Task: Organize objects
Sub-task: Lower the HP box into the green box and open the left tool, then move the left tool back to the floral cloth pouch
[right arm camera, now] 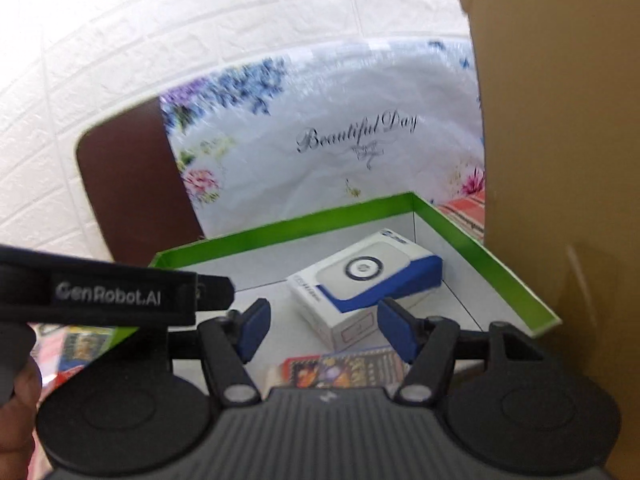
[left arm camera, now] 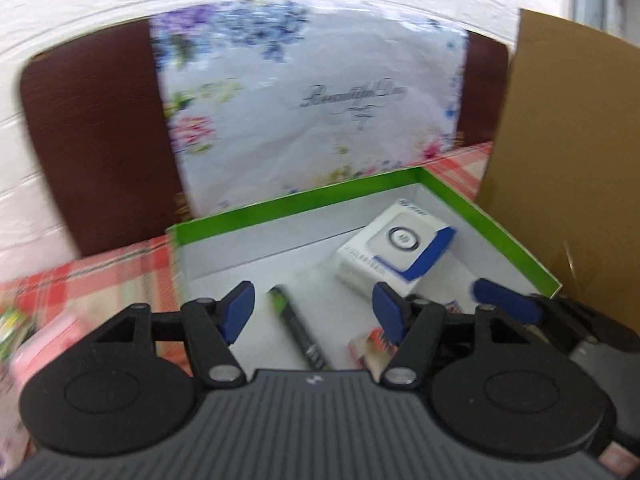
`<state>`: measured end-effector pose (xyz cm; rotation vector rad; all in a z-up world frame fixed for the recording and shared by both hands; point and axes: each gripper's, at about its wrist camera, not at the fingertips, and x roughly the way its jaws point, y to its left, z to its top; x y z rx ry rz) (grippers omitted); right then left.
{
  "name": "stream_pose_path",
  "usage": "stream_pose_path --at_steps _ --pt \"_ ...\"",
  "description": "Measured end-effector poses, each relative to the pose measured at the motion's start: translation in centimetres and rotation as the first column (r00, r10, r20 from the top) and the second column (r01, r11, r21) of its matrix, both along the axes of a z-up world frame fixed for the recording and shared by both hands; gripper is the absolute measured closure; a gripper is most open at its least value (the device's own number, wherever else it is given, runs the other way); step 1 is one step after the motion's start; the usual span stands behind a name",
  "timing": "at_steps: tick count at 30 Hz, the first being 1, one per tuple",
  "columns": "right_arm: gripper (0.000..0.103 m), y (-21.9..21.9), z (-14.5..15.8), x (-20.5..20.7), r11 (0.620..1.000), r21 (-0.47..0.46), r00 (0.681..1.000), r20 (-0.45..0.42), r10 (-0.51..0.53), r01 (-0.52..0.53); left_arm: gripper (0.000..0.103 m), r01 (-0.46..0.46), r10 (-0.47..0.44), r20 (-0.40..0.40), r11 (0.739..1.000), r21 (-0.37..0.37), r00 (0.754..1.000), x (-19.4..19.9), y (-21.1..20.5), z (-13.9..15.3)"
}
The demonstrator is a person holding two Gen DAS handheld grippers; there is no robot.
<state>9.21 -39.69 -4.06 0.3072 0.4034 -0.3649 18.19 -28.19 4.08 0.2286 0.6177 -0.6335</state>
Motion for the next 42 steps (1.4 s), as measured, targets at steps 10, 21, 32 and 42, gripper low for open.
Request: stream_pose_path --at_steps 10,21,32,42 --pt "0.041 4.4 3.0 -7.0 0.998 -0.027 0.997 0.032 0.063 -0.062 0.035 -0.094 0.094 -0.014 0.996 -0.003 0.996 -5.4 5.7 1.5" --pt "0.041 6.5 4.6 -11.8 0.998 -0.039 0.996 0.063 0.056 -0.053 0.035 -0.166 0.166 0.038 0.986 -0.002 0.985 -9.0 10.7 2.3" --pt "0.040 11.6 6.1 -12.7 0.987 -0.079 0.984 0.095 0.151 -0.143 0.031 -0.301 0.299 0.093 0.954 0.009 0.950 -9.9 17.4 1.8" --pt "0.040 18.9 4.1 -8.3 0.933 -0.122 0.941 -0.026 0.339 -0.339 0.031 -0.441 0.441 0.027 0.898 -0.003 0.897 -7.6 25.2 -1.2"
